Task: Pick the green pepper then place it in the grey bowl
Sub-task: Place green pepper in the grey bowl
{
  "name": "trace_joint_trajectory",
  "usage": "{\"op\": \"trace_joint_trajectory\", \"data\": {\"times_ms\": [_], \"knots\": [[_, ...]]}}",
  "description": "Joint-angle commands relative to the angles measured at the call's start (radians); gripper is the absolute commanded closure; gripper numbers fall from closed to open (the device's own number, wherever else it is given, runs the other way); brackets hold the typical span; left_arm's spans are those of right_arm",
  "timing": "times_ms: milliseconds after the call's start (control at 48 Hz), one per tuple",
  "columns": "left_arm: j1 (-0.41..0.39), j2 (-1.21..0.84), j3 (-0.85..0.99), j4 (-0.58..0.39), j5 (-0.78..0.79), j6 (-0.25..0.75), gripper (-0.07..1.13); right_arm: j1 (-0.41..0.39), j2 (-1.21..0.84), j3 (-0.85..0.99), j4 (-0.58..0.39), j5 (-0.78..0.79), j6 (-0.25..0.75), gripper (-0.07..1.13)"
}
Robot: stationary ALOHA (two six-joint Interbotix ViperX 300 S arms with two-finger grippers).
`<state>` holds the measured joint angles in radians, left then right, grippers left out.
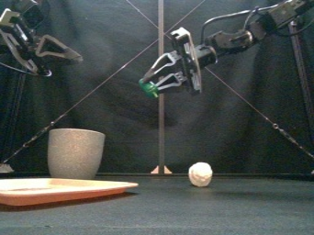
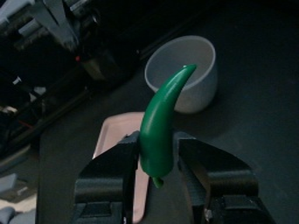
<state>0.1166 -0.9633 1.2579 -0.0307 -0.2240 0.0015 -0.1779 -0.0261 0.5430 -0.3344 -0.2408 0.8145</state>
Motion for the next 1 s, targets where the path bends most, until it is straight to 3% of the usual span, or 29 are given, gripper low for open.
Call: {"op": "trace_joint_trajectory", "data": {"times_ms": [21, 167, 458, 792, 1000], "knots": [[0.002, 0.003, -0.011, -0.002, -0.006, 0.000, 0.93, -0.009, 0.040, -0.060, -0.005, -0.135, -0.002, 0.52], [0.002, 0.003, -0.009, -0.002, -0.005, 0.000, 0.93, -0.012, 0.141, -0.144, -0.023, -0.229, 0.000, 0.52], [0.002, 0.003, 0.003, -0.002, -0.005, 0.000, 0.93, -0.011, 0.344, -0.370, -0.074, -0.232, 0.005, 0.52], [0.002, 0.003, 0.009, 0.000, -0.005, 0.000, 0.93, -0.044, 0.425, -0.494, -0.083, -0.077, 0.000, 0.51], [0.002, 0.003, 0.011, -0.002, -0.005, 0.000, 0.93, -0.071, 0.465, -0.543, -0.083, -0.008, -0.005, 0.39]]}}
